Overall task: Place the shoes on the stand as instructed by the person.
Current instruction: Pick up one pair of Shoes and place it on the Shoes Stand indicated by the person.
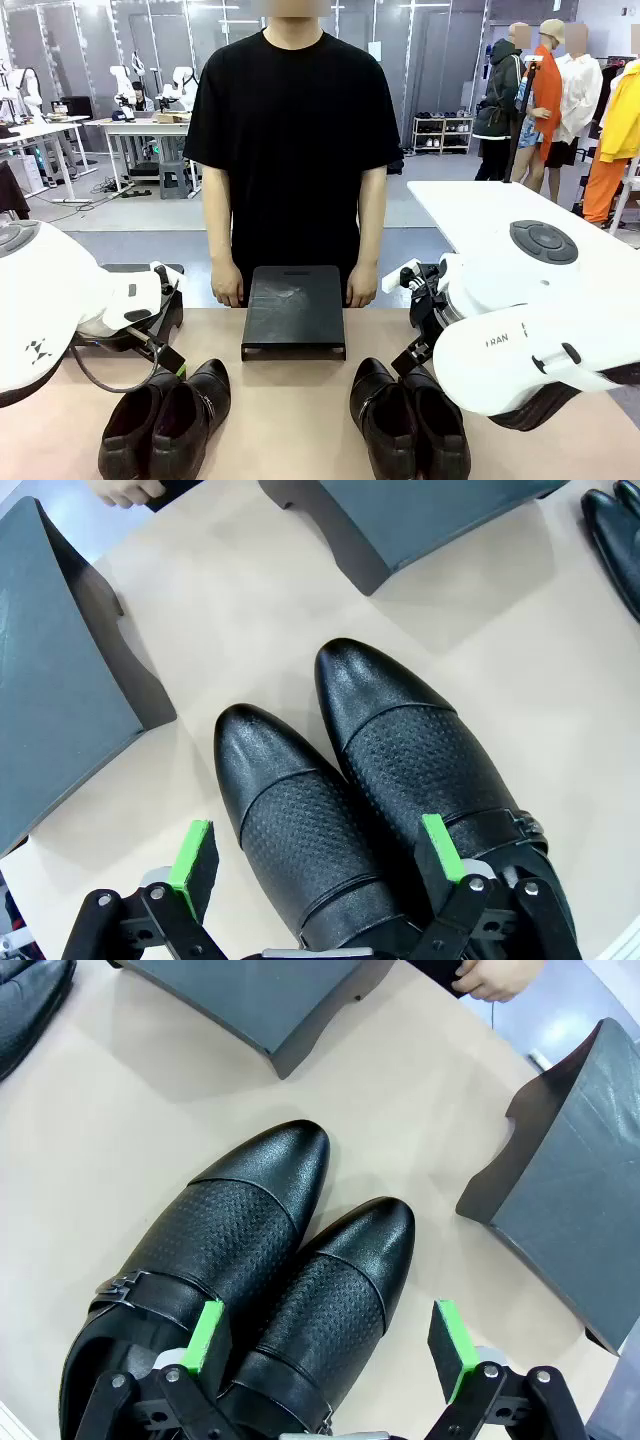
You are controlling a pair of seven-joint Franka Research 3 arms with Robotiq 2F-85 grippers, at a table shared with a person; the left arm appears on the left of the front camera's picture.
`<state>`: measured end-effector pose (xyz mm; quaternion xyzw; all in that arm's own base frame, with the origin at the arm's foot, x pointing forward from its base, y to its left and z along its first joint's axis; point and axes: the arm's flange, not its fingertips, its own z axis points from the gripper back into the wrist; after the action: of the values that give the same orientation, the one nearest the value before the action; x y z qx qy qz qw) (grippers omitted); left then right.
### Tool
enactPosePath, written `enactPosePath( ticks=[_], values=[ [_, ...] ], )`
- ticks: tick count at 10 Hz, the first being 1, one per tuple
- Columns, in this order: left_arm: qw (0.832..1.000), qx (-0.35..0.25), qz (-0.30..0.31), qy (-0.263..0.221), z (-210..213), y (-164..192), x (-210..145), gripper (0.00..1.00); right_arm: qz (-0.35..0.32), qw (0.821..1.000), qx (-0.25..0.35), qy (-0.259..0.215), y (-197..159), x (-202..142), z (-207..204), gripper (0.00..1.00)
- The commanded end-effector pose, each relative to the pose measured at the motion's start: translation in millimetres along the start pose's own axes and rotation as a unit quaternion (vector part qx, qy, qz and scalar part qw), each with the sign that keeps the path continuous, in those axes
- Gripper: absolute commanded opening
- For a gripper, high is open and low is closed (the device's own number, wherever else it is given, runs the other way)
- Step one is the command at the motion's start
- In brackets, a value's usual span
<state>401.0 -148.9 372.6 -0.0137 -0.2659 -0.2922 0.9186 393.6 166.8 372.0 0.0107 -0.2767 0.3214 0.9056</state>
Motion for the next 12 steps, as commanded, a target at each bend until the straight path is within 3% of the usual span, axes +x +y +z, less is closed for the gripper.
enactPosePath(
  ticks=[1, 10, 11, 12],
  values=[
    [1.0, 0.0, 0.0, 0.0, 0.0, -0.3, 0.1, 1.0, 0.0, 1.0, 0.0, 0.0, 0.0, 0.0, 0.0, 1.0],
    [1.0, 0.0, 0.0, 0.0, 0.0, -0.3, 0.1, 1.0, 0.001, 1.0, 0.0, 0.0, 0.1, 0.0, 0.0, 1.0],
    [1.0, 0.02, 0.009, -0.003, 19.2, 2.0, 10.5, 1.0, -0.005, 0.999, 0.042, -0.009, -3.0, 14.2, 25.6, 1.0],
    [1.0, 0.0, 0.003, -0.002, 40.4, 5.6, 17.6, 1.0, -0.016, 0.996, 0.092, -0.002, -7.1, 23.6, 45.6, 1.0]
  ],
)
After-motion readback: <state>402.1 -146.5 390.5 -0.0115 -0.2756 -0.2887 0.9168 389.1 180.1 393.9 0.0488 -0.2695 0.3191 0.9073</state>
